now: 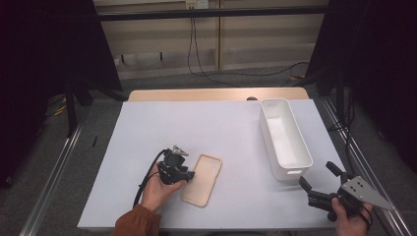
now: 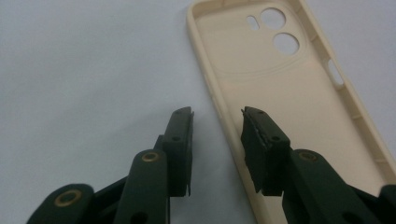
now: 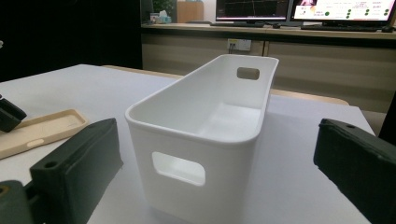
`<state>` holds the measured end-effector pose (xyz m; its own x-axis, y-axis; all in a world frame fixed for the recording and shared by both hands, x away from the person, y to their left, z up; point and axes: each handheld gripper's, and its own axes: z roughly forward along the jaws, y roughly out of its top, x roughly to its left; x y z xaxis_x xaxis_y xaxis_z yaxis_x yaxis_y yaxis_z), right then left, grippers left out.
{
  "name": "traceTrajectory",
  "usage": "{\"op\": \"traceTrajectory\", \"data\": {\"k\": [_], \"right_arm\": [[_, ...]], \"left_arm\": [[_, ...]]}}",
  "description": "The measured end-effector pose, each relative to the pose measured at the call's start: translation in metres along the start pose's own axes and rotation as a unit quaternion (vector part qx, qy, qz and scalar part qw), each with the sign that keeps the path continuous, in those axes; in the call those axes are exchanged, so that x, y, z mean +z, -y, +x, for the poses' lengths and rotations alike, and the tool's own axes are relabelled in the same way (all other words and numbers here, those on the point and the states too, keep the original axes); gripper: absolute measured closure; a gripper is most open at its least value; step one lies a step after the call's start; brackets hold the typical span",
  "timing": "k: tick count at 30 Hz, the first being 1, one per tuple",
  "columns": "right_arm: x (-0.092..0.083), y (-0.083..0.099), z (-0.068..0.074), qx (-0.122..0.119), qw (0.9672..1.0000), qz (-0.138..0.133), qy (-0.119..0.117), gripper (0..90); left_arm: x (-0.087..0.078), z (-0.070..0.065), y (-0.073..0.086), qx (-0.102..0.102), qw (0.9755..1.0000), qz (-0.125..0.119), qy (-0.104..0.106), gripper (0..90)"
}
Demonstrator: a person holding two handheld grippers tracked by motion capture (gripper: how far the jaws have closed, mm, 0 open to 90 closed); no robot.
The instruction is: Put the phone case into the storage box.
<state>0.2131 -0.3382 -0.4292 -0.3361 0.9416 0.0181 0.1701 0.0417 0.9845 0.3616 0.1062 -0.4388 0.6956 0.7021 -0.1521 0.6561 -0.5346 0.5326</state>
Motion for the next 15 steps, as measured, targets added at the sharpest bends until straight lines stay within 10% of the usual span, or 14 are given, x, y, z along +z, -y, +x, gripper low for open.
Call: {"op": "traceTrajectory", "data": {"k": [4,15], "right_arm": [[0.0003,0.0,0.0,0.0,1.0,0.001,0.0,0.3],[0.0008,-0.0001,0.0001,0.0,1.0,0.001,-0.002,0.3]], "left_arm": [[0.001,-0.0013,0.0006,-0.01,0.9996,-0.004,0.024,79.0],[0.0012,-0.0019,-0.0003,-0.031,0.9993,-0.001,0.021,80.8]]}}
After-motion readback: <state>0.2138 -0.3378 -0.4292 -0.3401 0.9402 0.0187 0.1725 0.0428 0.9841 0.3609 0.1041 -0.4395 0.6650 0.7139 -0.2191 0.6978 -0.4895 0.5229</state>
